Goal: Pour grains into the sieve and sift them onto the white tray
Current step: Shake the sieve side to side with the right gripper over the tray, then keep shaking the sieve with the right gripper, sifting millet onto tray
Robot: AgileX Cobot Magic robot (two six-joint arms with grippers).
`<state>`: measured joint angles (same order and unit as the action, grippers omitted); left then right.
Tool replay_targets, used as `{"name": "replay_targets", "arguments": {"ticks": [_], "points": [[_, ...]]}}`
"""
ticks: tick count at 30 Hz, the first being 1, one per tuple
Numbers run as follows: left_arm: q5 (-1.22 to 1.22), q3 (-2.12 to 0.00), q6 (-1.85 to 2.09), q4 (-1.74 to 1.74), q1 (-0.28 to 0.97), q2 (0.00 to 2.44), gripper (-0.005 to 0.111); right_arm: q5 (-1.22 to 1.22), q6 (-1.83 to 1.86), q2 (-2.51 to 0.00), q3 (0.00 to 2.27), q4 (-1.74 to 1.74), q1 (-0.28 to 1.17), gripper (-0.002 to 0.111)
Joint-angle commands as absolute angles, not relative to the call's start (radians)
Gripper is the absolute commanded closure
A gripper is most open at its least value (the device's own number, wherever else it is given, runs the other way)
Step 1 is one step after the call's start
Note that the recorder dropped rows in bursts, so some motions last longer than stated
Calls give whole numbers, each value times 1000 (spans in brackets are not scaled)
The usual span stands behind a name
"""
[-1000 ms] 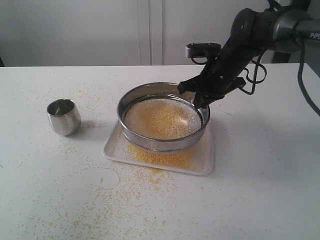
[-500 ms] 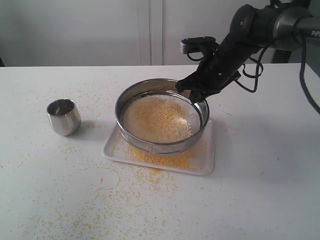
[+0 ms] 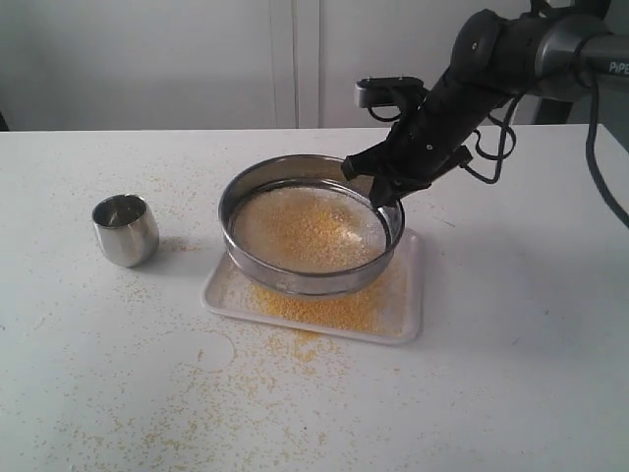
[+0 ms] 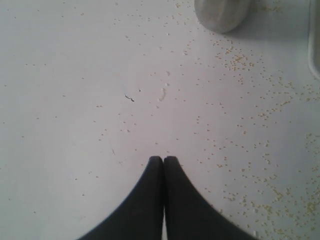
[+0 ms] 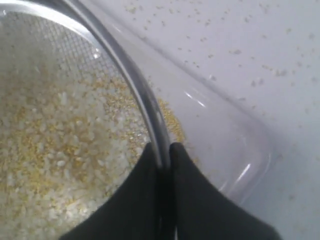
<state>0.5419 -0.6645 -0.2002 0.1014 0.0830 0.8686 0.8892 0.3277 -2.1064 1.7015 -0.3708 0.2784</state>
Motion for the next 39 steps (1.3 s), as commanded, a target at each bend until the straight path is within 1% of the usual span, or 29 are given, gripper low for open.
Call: {"name": "replay_targets", "arguments": {"ticks": [1,3,4,6,9,10,12,13,15,16,18,20,21,22,23,24,25,26,27,28,29,30,31,32,33,35,37,38,39], "points": [[544,-659,-201,97,83,861,106,956,463,-2087,1725,-252,262,108],[544,-659,-201,97,83,861,106,921,116,-2089,1720,-295,252,108],[544,-659,-201,97,83,861,106,947,142,-2092,1720,-320,252,108],[544,-659,-201,97,83,861,106,988,481,-2086,1737,-282,260,108],[544,-659,-201,97,83,861,106,917,110,-2087,1731,-353,258,108],[544,-659,-201,97,83,861,106,935,168,-2093,1731,-393,263,108],[544,-659,-201,97,83,861,106,965,495,-2092,1744,-364,271,108],[544,-659,-201,97,83,861,106,946,470,-2090,1742,-368,271,108],[544,-659,-201,97,83,861,106,891,216,-2098,1724,-439,271,108],[543,-659,-201,97,83,861,106,912,245,-2103,1722,-453,276,108],[543,-659,-201,97,83,861,106,940,488,-2101,1729,-394,278,108],[543,-659,-201,97,83,861,106,930,359,-2105,1722,-415,276,108],[543,-659,-201,97,83,861,106,945,480,-2105,1727,-375,276,108],[543,-659,-201,97,83,861,106,916,427,-2098,1730,-341,261,108],[543,-659,-201,97,83,861,106,881,260,-2098,1726,-382,259,108],[543,-659,-201,97,83,861,106,899,292,-2102,1723,-484,261,108],[543,-659,-201,97,83,861,106,920,483,-2102,1729,-451,263,108],[543,-659,-201,97,83,861,106,921,554,-2090,1734,-378,257,108],[543,-659,-201,97,83,861,106,851,224,-2093,1725,-425,249,108],[543,-659,-201,97,83,861,106,872,218,-2095,1725,-438,249,108],[543,-659,-201,97,83,861,106,892,523,-2090,1727,-365,249,108],[543,-659,-201,97,83,861,106,880,461,-2088,1719,-357,243,108],[543,-659,-201,97,83,861,106,842,240,-2093,1710,-441,238,108],[540,-659,-201,97,83,861,106,870,319,-2095,1716,-449,241,108],[540,-659,-201,97,83,861,106,887,519,-2095,1724,-390,241,108],[540,-659,-201,97,83,861,106,881,257,-2103,1722,-464,238,108],[540,-659,-201,97,83,861,106,943,548,-2106,1731,-390,248,108],[540,-659,-201,97,83,861,106,942,574,-2104,1733,-364,247,108],[540,-659,-201,97,83,861,106,911,404,-2104,1726,-375,247,108]]}}
